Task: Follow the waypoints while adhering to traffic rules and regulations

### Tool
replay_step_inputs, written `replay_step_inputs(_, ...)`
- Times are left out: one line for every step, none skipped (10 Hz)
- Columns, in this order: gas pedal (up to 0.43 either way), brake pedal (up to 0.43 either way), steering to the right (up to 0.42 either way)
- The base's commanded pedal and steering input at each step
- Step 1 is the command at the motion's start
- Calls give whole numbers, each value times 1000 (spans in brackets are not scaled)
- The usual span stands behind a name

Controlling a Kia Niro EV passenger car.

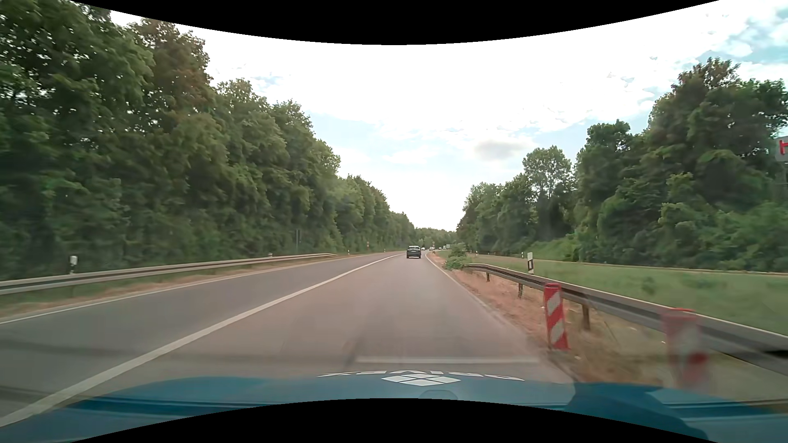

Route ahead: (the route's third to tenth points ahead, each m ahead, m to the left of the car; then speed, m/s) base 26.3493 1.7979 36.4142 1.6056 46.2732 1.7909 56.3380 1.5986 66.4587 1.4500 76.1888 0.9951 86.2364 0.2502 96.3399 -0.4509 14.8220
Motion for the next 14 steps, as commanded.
replay_step_inputs(197, 0, 5)
replay_step_inputs(197, 0, 5)
replay_step_inputs(209, 0, 4)
replay_step_inputs(209, 0, 4)
replay_step_inputs(209, 0, 3)
replay_step_inputs(209, 0, 3)
replay_step_inputs(209, 0, 3)
replay_step_inputs(209, 0, 3)
replay_step_inputs(209, 0, 3)
replay_step_inputs(209, 0, 3)
replay_step_inputs(209, 0, 3)
replay_step_inputs(209, 0, 3)
replay_step_inputs(209, 0, 2)
replay_step_inputs(220, 0, 2)
